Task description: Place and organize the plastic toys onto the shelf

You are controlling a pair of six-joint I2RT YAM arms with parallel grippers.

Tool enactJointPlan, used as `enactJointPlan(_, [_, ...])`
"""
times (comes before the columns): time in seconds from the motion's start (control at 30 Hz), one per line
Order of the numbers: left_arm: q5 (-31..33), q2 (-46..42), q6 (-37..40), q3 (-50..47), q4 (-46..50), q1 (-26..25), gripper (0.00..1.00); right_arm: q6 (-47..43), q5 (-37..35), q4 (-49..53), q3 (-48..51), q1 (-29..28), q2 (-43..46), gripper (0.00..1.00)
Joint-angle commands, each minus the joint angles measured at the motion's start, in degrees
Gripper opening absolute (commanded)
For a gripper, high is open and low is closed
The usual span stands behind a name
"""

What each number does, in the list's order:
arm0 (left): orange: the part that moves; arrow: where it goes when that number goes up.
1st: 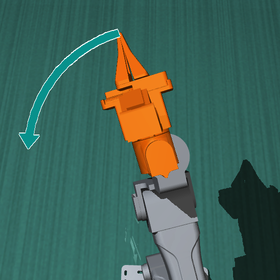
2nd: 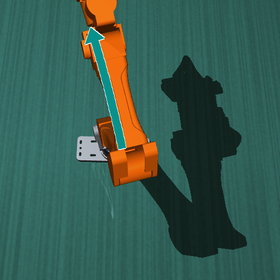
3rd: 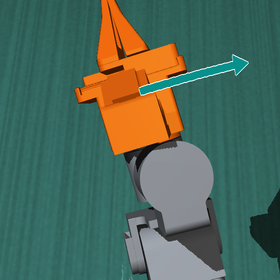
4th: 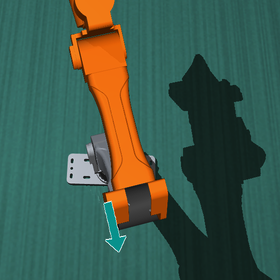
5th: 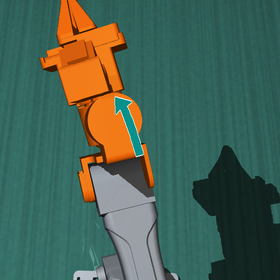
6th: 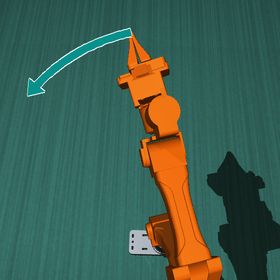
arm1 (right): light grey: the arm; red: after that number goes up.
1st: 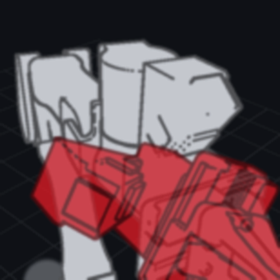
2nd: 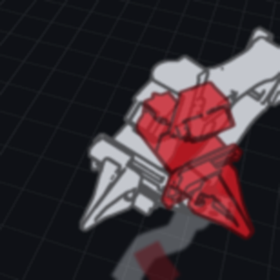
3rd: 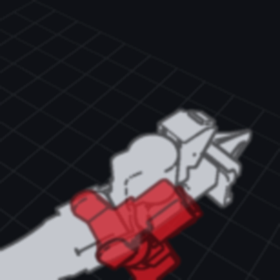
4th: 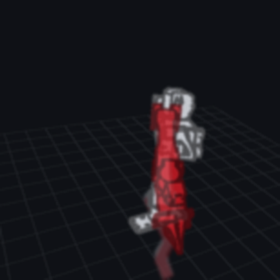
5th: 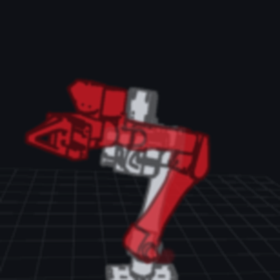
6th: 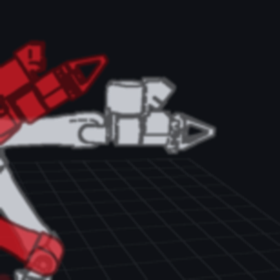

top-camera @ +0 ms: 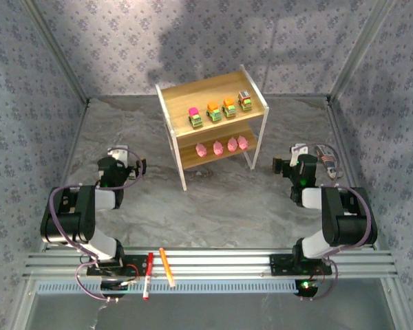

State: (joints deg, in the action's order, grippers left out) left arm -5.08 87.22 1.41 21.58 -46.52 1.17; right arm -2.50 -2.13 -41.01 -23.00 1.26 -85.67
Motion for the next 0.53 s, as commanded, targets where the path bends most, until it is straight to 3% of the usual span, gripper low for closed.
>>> enactJointPlan(0.0, [0.16,0.5,-0.79,1.09,-1.73,0.36,1.0,0.83,0.6,-1.44,-1.26,0.41,-0.53,1.0])
enactJointPlan(0.5, [0.6,0.5,-0.95,1.32,-1.47,0.41,1.0,0.83,0.76,-1.44,-1.28,0.51,-0.47,1.0])
